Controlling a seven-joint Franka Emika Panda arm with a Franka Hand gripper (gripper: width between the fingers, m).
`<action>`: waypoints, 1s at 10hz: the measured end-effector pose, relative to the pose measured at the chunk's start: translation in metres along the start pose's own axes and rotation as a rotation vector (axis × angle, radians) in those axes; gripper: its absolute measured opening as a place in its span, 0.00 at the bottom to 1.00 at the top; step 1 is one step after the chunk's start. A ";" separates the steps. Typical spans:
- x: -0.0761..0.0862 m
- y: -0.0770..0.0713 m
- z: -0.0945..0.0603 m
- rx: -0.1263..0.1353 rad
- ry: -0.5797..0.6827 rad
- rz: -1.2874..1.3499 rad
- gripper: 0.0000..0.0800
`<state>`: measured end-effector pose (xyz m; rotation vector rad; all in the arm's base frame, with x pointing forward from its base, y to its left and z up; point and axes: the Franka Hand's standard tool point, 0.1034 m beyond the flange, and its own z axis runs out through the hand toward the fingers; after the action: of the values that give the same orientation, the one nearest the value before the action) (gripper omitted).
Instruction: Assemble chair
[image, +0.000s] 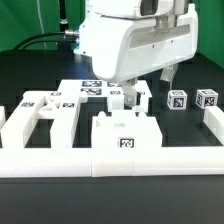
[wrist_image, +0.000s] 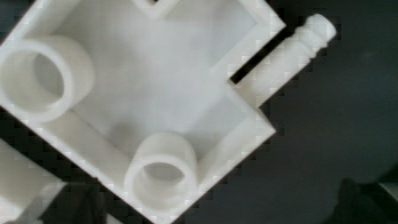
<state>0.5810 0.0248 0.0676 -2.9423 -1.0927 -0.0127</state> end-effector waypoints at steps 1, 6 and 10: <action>0.000 0.000 0.001 0.005 0.002 0.076 0.81; 0.001 0.016 0.022 0.030 0.015 0.511 0.81; 0.005 0.007 0.033 0.056 0.015 0.788 0.81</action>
Offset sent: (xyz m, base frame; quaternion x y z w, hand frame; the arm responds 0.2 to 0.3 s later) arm 0.0263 -0.0268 -0.0197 -0.0562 0.0008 0.2526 0.9659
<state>0.5897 0.0225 0.0347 -3.0771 0.1179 -0.0023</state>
